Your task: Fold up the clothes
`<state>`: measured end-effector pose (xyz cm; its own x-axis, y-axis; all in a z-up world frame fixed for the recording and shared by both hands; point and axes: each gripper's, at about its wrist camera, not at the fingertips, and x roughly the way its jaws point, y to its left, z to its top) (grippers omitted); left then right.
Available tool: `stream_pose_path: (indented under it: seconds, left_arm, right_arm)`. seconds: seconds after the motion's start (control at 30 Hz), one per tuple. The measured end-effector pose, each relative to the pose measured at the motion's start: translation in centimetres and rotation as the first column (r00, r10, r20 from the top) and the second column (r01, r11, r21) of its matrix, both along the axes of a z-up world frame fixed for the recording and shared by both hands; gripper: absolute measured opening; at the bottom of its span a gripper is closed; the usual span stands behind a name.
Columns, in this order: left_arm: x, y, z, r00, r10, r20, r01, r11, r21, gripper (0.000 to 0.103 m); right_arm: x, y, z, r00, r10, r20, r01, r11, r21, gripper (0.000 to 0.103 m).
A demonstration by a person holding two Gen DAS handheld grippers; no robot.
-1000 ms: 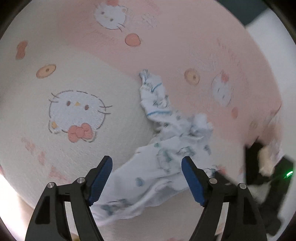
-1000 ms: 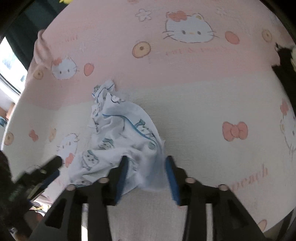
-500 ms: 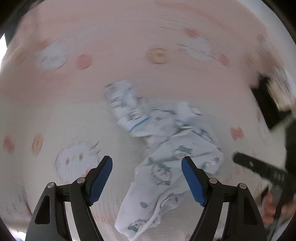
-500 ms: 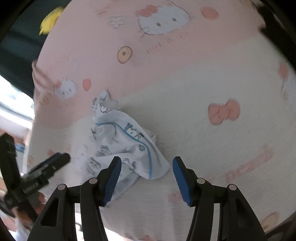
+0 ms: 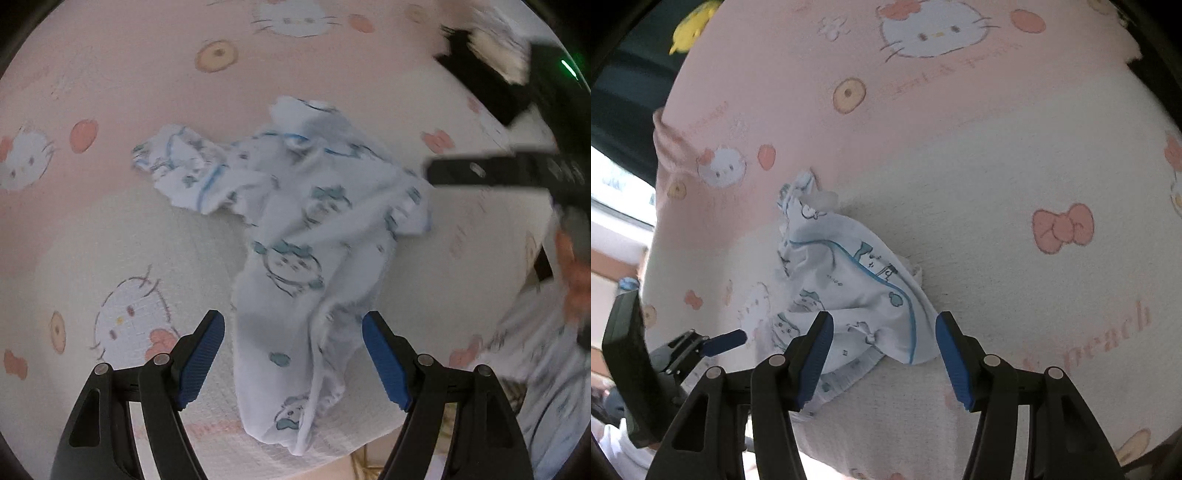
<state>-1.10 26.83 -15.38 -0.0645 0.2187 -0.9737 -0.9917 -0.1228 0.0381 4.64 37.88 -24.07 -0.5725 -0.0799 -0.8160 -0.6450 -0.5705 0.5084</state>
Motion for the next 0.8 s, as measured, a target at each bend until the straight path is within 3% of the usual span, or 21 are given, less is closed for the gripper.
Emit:
stream_pose_path:
  seconds: [0.07,0.17,0.23,0.4,0.63,0.8]
  left_arm:
    - [0.0,-0.3,-0.7,1.000,-0.027,0.002,0.027,0.999,-0.022,0.076]
    - [-1.2,-0.6,-1.3,1.000,0.013,0.018,-0.013,1.000,-0.009,0.076]
    - [-2.2,-0.6,-1.6,0.997,0.062,0.053,-0.062,0.998,-0.006,0.076]
    - [-3.7,0.8,-1.4,0.985,0.143,0.097,-0.149,0.988,0.052,0.076]
    - [-2.6,5.1,-1.1,0.979,0.132,0.155,-0.150,0.982,0.114,0.076]
    - [-2.5,5.3,-1.6,0.976,0.151,0.157,-0.168,0.980,0.103,0.076]
  right_arm:
    - [0.0,-0.1,-0.2,1.000,-0.002,0.021,0.002,1.000,0.004,0.057]
    - [0.3,0.1,-0.3,0.998,-0.017,-0.068,0.011,0.996,-0.085,0.057]
    - [0.1,0.1,-0.3,0.996,-0.002,-0.094,-0.006,0.996,-0.094,0.057]
    - [-0.2,-0.5,-1.0,1.000,-0.003,0.017,0.003,1.000,-0.027,0.057]
    - [-1.7,-1.6,-2.7,0.994,0.082,0.078,-0.081,0.996,-0.025,0.057]
    - [-1.6,-1.3,-3.1,0.985,0.071,0.159,-0.075,0.997,0.017,0.057]
